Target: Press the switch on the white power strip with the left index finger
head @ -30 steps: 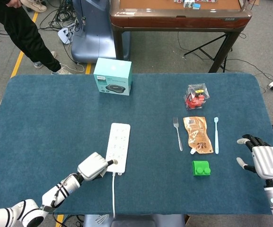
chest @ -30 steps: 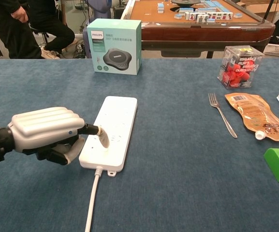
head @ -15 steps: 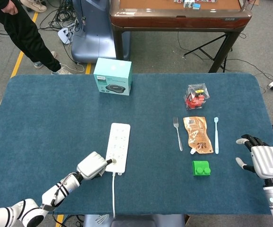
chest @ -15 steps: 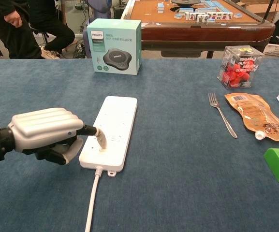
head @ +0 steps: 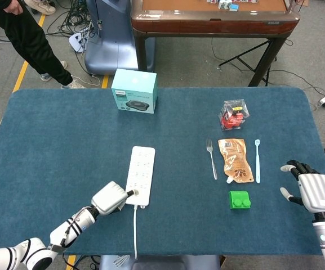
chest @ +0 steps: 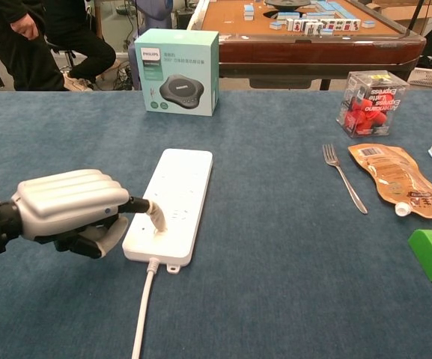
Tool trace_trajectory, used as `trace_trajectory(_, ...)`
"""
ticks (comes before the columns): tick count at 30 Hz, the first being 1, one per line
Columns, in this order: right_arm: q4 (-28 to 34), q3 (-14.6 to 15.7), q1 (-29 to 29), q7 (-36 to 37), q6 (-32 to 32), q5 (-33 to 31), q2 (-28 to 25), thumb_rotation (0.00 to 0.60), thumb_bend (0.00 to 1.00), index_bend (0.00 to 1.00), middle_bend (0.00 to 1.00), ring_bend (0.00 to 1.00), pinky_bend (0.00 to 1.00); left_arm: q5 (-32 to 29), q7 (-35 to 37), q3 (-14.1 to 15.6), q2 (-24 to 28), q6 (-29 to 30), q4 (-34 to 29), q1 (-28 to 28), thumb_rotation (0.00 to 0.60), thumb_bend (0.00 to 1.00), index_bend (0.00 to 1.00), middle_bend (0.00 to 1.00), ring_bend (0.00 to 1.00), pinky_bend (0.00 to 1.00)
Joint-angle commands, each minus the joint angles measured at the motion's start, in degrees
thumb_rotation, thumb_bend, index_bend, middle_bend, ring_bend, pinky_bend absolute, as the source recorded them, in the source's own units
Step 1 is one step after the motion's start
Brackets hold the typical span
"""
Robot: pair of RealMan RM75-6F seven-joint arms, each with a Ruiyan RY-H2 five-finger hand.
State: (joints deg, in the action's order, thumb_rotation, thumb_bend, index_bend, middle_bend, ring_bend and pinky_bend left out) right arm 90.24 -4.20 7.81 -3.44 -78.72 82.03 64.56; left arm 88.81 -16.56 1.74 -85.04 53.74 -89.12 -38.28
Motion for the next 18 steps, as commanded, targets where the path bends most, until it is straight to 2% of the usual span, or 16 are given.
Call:
trace_trajectory(1, -0.01, -0.01, 0.00, 0.07, -0.02, 0.00, -0.01, 0.600, 0.20, 0.35, 0.26, 0.27, 0.46, 0.71, 1.35, -0.51, 0.67, 1.75, -1.03, 0.31, 0.600, 0.85, 0.34, 1.00, 1.00, 1.00)
trace_trajectory(8, -0.15, -0.04, 0.05, 0.48, -0.08, 0.12, -0.01, 0.600, 0.20, 0.35, 0.26, 0.27, 0.46, 2.01, 3.06, -1.27, 5.89, 6.97, -6.15, 2.00, 0.600, 0.84, 0.33, 1.00, 1.00, 1.00)
trace_trajectory(13, -0.38, -0.02, -0.03, 0.96, -0.32, 0.32, -0.02, 0.600, 0.20, 0.35, 0.26, 0.27, 0.46, -0.78, 3.44, -1.94, 9.90, 12.63, -8.38, 6.02, 0.600, 0.74, 0.29, 1.00, 0.98, 1.00)
trace_trajectory(16, -0.42, 0.01, -0.07, 1.13, -0.45, 0.46, -0.06, 0.600, 0.20, 0.35, 0.26, 0.27, 0.46, -3.47, 2.42, -2.46, 11.77, 16.46, -8.70, 9.10, 0.600, 0.66, 0.28, 0.92, 0.87, 1.00)
trace_trajectory(18, -0.40, 0.01, -0.12, 1.25, -0.60, 0.55, -0.09, 0.600, 0.20, 0.35, 0.26, 0.27, 0.46, -5.15, 1.54, -2.76, 12.91, 18.76, -9.20, 10.99, 0.600, 0.63, 0.27, 0.81, 0.76, 0.99)
